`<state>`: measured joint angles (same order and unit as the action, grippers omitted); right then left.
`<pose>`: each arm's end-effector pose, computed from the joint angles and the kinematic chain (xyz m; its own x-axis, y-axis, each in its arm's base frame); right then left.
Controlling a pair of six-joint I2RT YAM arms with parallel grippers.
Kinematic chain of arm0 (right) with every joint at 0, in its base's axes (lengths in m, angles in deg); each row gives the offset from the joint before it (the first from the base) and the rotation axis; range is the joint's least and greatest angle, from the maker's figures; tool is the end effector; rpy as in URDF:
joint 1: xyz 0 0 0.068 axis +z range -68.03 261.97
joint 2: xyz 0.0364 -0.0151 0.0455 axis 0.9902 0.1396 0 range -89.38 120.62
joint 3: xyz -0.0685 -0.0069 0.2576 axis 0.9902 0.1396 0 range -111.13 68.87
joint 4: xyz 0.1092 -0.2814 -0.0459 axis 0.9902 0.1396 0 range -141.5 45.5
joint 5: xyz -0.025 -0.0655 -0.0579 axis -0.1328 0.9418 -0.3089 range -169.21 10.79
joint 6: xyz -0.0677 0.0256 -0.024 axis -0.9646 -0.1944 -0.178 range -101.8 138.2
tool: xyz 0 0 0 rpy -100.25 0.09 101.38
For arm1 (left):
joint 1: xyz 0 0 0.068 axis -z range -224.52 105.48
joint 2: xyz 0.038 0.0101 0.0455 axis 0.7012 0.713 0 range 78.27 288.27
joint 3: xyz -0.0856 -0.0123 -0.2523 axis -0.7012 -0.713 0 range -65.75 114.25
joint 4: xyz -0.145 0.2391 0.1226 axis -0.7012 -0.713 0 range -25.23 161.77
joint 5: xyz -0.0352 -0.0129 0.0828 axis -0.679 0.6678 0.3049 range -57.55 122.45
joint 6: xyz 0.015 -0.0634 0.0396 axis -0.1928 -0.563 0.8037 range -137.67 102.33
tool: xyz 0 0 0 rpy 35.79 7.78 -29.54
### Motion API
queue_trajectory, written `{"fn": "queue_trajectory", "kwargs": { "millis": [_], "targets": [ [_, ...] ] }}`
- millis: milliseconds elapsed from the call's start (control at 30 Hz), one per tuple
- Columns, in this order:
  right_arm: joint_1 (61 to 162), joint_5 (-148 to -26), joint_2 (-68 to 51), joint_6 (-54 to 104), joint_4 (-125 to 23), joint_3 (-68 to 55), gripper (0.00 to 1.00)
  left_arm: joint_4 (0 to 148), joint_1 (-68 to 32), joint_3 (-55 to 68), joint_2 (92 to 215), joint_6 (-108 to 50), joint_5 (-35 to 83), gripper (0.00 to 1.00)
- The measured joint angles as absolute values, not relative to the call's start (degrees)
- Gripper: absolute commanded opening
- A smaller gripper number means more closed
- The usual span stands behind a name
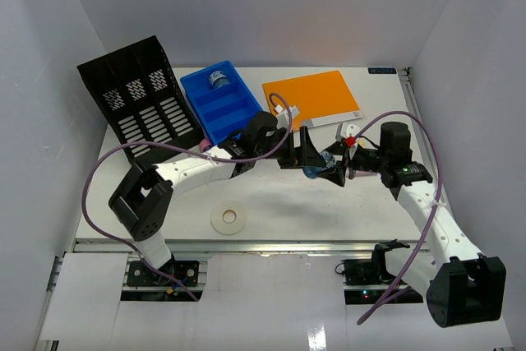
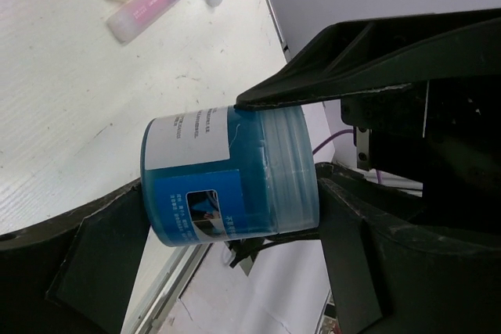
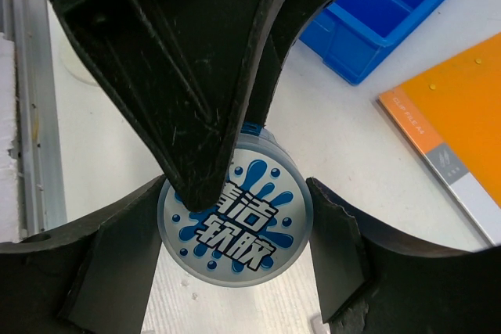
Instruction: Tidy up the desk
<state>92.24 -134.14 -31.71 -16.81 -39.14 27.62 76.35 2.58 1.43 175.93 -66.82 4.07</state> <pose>0.2623 0.1013 0.2528 0.0758 -0.3213 -0.9439 -0.9338 0.3092 -0.1802 0.2863 -0.3532 0.2158 -0.9022 -0.0068 -0.4313 0.3870 0.4289 -0.8162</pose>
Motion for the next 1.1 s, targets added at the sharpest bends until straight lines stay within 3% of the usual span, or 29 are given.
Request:
{"fn": "queue_trajectory", "kwargs": {
  "millis": [200, 300, 433, 467, 500, 567, 700, 1100],
  "targets": [
    [92.8, -131.5, -31.8, -16.7, -40.4, 28.2, 0.26, 71.9, 3.1, 5.1, 177.7, -65.8, 6.4, 0.76],
    [92.9, -130.9, -32.0, -16.7, -40.6, 28.4, 0.31, 70.3, 3.2, 6.1, 178.1, -65.4, 7.0, 0.62],
    [92.9, -130.6, -32.1, -16.7, -40.6, 28.5, 0.65, 69.4, 3.3, 6.7, 178.3, -65.0, 7.4, 0.4],
    [93.0, -130.5, -32.1, -16.7, -40.6, 28.5, 0.67, 69.2, 3.3, 6.8, 178.3, -64.9, 7.5, 0.38],
    [93.0, -130.5, -32.1, -16.7, -40.6, 28.5, 0.81, 69.2, 3.3, 6.8, 178.3, -64.9, 7.6, 0.28],
    [93.0, -130.5, -32.3, -16.6, -40.6, 28.6, 0.95, 69.2, 3.3, 6.8, 178.3, -64.9, 7.9, 0.18],
    [93.0, -130.7, -33.6, -16.6, -41.8, 28.9, 0.9, 68.1, 3.4, 6.8, 178.3, -64.5, 10.7, 0.0],
    [92.7, -130.7, -34.2, -17.2, -42.1, 28.9, 0.9, 62.7, -0.7, 5.9, 176.1, -61.0, 16.9, 0.0]
  ]
}}
